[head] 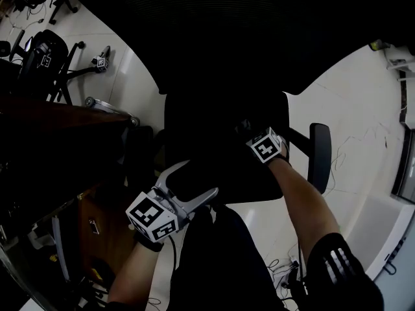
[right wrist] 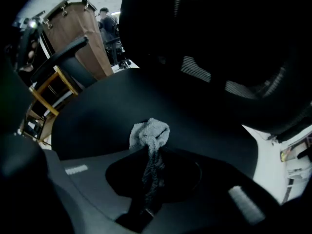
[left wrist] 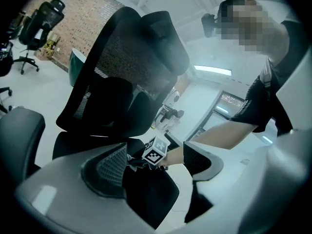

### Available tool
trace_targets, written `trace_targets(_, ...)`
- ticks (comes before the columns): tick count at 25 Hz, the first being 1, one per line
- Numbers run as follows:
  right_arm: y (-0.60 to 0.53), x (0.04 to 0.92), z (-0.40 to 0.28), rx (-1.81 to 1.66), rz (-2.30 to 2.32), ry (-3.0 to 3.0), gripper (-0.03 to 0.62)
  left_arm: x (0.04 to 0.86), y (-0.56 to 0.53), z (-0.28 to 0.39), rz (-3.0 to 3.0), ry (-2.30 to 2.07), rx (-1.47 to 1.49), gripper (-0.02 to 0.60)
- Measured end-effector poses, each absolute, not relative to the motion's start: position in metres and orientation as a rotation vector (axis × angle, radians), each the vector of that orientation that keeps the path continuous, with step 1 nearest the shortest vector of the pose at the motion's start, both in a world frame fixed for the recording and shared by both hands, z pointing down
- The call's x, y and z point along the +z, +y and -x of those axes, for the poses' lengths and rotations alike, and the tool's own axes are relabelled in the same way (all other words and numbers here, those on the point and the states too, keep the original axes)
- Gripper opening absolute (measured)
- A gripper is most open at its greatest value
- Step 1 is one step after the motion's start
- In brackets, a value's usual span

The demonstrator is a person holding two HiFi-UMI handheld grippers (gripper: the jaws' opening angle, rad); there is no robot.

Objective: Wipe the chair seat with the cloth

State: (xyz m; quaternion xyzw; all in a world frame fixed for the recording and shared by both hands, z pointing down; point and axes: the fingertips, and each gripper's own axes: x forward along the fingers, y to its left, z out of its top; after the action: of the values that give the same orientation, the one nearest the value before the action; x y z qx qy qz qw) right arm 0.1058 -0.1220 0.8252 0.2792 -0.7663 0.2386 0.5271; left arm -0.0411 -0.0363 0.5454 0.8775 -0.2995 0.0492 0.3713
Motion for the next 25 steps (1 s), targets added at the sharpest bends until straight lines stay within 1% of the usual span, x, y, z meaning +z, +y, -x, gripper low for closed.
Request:
trace_targets(3, -0.124, 0.817, -0.154, 0.527, -0.697, -1.795, 0.051, 0.542, -0.033, 0.026, -2.264, -0.727, 0.124, 0.39)
trace_targets(5, -0.126, 0.812, -0.173, 0.523, -0.736, -1.769, 0.051, 0.539, -0.03, 0.021, -2.273, -0.708, 0.129, 0.39)
trace_targets(9, -0.131, 0.804, -0.167, 0.552, -0.809, -1.786, 0.051, 0.537, -0.025, 0.024, -2.271, -0.718, 0.124, 0.39)
trace_targets(11, -0.126, 0.793, -0.136, 0.611, -0.825, -1.853, 0.051, 0.536, -0.022, 0.032, -2.266, -0.733, 0.126, 0.39)
trace_targets(16, -0.089, 0.773, 0.009, 0.642, -0.625, -2.088, 0.051, 0.538, -0.008, 0.069, -2.231, -0.811, 0.163, 0.39)
trace_targets(19, -0.061, 0.771, 0.081, 0.648, -0.502, -2.156, 0.051, 0.542, 0.002, 0.092, -2.204, -0.866, 0.181, 0.39)
trace_targets(22, -0.033, 0.783, 0.125, 0.636, -0.397, -2.164, 0.052, 0.547, 0.012, 0.106, -2.183, -0.896, 0.194, 0.391)
trace_targets(25, -0.018, 0.798, 0.13, 0.598, -0.345, -2.141, 0.052, 0.551, 0.019, 0.107, -2.174, -0.898, 0.195, 0.391)
